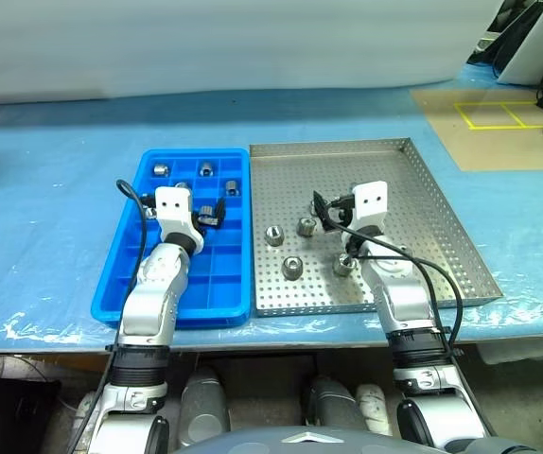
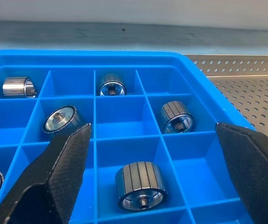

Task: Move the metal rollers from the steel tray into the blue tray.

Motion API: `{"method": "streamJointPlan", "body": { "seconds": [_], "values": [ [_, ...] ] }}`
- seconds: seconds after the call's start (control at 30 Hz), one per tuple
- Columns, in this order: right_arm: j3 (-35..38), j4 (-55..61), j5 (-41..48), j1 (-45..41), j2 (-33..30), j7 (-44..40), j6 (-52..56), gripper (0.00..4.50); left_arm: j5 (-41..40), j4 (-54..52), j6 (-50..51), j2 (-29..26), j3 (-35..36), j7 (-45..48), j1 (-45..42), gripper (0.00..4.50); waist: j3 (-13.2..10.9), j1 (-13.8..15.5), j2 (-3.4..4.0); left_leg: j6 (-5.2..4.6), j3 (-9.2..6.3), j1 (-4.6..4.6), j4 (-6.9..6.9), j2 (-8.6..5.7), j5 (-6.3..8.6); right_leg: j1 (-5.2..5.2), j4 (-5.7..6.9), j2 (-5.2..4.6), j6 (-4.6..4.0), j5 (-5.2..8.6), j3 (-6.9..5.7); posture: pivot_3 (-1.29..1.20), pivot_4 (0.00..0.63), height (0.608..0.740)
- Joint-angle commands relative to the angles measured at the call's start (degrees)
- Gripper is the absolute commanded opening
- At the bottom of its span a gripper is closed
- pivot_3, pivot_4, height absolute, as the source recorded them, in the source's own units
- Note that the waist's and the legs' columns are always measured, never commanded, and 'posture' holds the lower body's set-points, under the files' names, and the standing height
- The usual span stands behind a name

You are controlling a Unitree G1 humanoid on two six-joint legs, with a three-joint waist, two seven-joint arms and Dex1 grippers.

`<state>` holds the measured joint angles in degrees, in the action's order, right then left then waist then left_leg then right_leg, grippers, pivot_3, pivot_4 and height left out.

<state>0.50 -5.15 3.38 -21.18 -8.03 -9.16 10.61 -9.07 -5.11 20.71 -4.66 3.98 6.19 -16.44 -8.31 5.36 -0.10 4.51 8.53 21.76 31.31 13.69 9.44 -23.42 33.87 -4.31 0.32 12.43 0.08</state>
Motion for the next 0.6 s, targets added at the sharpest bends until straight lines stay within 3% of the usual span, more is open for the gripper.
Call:
{"method": "streamJointPlan", "body": {
  "seconds": [0.03,0.6],
  "values": [
    [0.6,0.9,0.1,-1.1,-0.3,-0.2,-1.2,4.48,-0.4,-1.0,-0.7,0.0,0.2,0.1,-1.0,4.50,0.0,0.0,0.00,0.00,0.00,0.00,0.00,0.00,0.00,0.00,0.00,0.00,0.00,0.00,0.00,0.06,0.150,0.740],
    [0.5,-1.8,0.3,-1.8,-0.8,-1.5,-3.6,4.48,-1.1,-0.3,0.2,-0.5,-0.3,2.2,-1.7,4.50,0.0,0.0,0.00,0.00,0.00,0.00,0.00,0.00,0.00,0.00,0.00,0.00,0.00,0.00,0.00,0.06,0.150,0.740]
  ]
}}
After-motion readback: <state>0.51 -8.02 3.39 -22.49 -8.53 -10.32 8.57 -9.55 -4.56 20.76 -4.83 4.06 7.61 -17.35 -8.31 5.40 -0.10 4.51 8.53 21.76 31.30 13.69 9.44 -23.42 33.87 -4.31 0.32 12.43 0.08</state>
